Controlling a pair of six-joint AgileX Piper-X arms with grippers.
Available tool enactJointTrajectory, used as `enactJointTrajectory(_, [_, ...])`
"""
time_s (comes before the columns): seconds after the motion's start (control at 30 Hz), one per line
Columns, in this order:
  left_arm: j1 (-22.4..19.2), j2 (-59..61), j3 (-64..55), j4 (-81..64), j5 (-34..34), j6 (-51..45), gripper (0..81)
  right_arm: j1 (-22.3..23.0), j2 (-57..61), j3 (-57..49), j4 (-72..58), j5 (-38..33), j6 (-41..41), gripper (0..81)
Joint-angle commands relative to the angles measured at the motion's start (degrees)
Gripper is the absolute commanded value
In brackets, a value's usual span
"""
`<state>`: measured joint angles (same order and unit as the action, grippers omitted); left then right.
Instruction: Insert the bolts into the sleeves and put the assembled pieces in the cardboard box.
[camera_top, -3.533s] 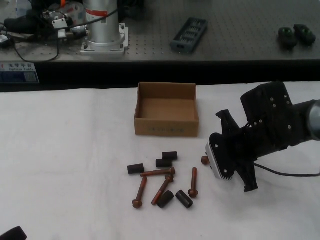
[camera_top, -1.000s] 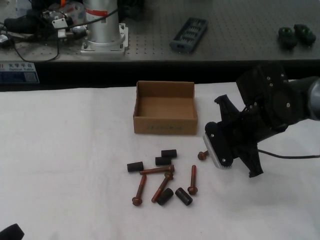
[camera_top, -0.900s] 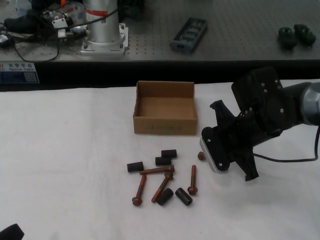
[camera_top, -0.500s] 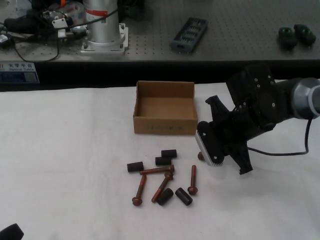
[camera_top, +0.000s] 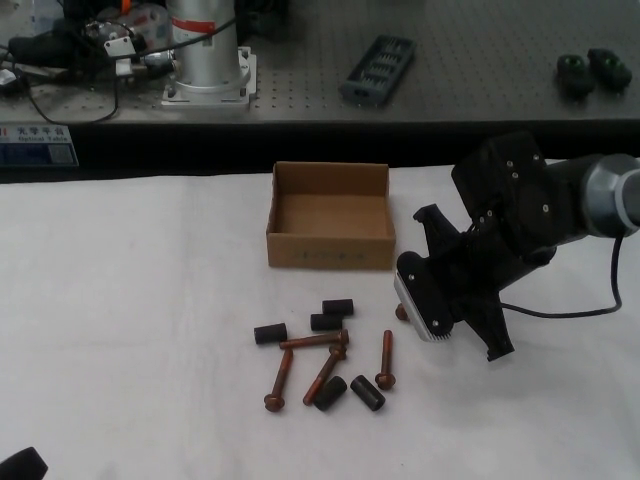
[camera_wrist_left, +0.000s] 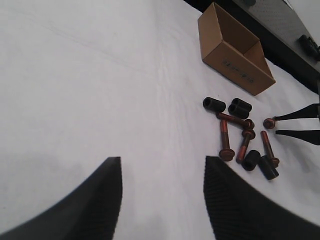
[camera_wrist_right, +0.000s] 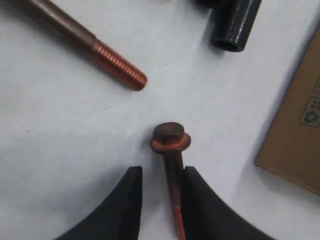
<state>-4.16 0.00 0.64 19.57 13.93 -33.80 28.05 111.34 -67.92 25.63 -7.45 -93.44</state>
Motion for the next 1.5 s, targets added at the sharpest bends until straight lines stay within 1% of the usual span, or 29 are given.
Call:
enactJointTrajectory(0.0, [0.1,0.0,-0.6,-0.3,-0.7,-0.6,37.5,0.1,0.0,-0.5,0.5,-1.0,-0.2,21.4])
enactJointTrajectory(0.33, [0.1,0.0,-0.6,-0.3,-0.7,-0.6,37.5,0.1,1.0,-0.5,-0.7,-1.0,-0.3,21.4])
enactJointTrajectory(0.77, [0.1,0.0,-0.6,-0.3,-0.7,-0.6,37.5,0.1,4.9,-4.5,-0.1,-0.6,-0.5,21.4])
enactJointTrajectory(1.47, [0.1,0.0,-0.6,-0.3,-0.8,-0.6,37.5,0.1,4.9,-4.5,2.5,0.0,-0.5,21.1])
